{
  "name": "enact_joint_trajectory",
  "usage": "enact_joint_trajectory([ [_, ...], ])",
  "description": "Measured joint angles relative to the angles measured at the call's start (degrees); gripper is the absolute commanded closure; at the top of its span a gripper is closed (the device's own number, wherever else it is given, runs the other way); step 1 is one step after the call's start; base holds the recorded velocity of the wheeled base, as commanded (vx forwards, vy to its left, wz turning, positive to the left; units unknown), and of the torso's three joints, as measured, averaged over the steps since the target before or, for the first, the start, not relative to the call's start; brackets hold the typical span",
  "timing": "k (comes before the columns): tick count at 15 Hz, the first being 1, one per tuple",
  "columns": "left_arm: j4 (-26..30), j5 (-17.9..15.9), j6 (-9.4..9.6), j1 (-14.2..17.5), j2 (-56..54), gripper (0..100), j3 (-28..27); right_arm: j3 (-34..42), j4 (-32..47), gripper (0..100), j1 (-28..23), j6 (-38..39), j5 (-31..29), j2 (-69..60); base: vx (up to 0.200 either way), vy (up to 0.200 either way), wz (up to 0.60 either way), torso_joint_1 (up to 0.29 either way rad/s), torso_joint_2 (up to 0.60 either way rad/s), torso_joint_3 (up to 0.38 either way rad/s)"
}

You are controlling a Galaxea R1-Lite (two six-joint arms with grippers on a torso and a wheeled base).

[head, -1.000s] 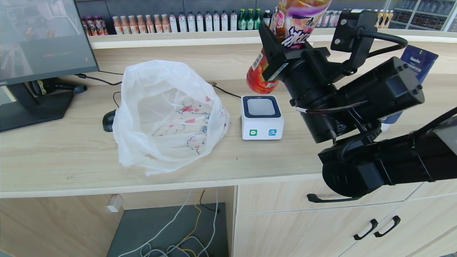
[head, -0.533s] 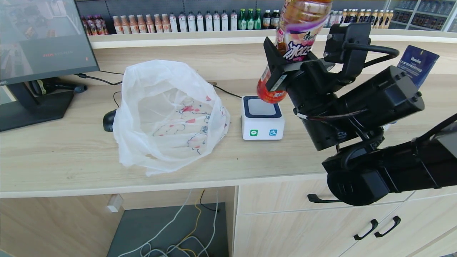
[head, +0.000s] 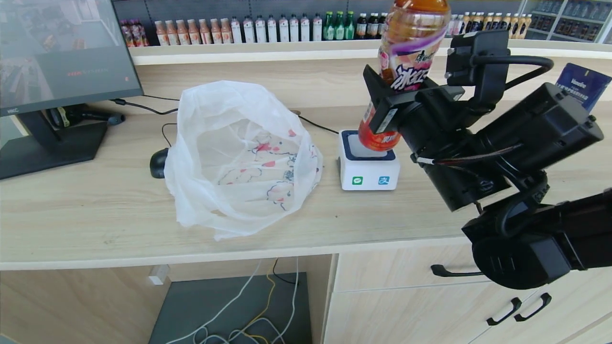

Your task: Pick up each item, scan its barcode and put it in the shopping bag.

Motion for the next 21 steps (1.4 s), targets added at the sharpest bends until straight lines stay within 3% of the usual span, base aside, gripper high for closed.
enact_joint_trajectory([
  [10,0.0,0.0,-0.02,0.1,0.0,0,0.0,1.1,-0.3,100,-0.2,0.2,-0.1,-0.4,0.000,0.200,0.00,0.004,0.00,0.002],
  [21,0.0,0.0,0.17,0.1,0.0,0,0.0,1.7,2.3,100,-0.1,1.0,0.1,0.4,0.000,0.000,0.00,0.000,0.00,0.000],
])
